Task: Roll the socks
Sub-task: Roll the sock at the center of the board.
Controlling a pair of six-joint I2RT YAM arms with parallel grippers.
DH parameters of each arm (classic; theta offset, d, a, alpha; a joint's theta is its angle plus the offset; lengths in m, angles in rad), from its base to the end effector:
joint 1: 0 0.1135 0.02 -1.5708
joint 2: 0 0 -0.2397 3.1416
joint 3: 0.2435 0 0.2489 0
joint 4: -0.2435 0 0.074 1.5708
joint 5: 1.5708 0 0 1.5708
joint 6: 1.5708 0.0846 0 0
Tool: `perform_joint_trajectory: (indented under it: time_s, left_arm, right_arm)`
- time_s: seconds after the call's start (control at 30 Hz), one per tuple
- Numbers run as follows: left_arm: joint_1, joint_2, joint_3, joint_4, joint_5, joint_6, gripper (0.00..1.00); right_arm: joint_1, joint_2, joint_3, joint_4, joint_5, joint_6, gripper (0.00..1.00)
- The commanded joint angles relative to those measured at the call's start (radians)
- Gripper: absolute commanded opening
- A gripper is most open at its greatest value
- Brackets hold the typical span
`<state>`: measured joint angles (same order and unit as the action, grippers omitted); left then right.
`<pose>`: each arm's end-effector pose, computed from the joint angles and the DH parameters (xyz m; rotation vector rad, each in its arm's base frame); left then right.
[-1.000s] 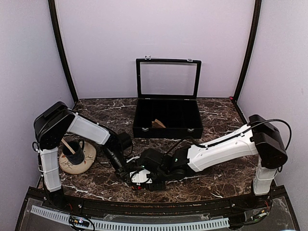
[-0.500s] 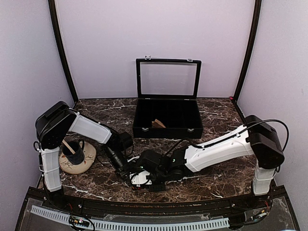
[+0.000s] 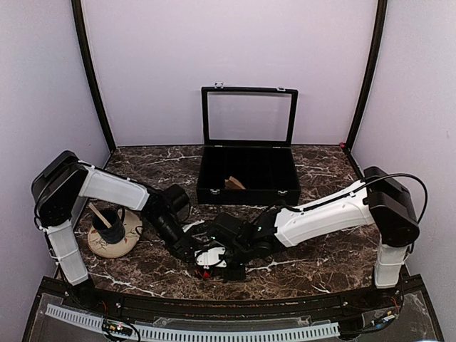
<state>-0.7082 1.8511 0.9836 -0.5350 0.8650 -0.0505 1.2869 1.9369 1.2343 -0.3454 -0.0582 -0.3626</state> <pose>0.1935 -0.2505 0.0714 -0.9715 -2.5213 1.2422 0.1096 0.3931 0.0897 -1.9767 1.7987 0.3884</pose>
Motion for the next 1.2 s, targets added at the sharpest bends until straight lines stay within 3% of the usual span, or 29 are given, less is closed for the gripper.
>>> perform_joint_trajectory:
  time_s: [0.0,0.23,0.47,0.73,1.17]
  left_arm:
    - [0.016,-0.116,-0.075,0.166,-0.151,-0.172,0.4]
    - [0.016,-0.277,-0.221,0.328,-0.268,-0.355,0.44]
    - [-0.018,-0.542,-0.378,0.438,-0.459,-0.491,0.47]
    - [-0.227,-0.744,-0.46,0.457,-0.783,-0.494,0.47]
    - [-0.514,-0.805,-0.492,0.407,-1.085,-0.502,0.46]
  right_arm:
    - [-0.013,-0.005,-0.012,-0.093,-0.116,0.066,0.01]
    - [-0.027,0.008,0.013,-0.121,-0.184,0.119,0.0]
    - [-0.054,0.054,0.079,-0.187,-0.278,0.159,0.0]
    - [-0.111,0.122,0.17,-0.283,-0.385,0.174,0.01]
    - [-0.17,0.191,0.258,-0.351,-0.503,0.17,0.01]
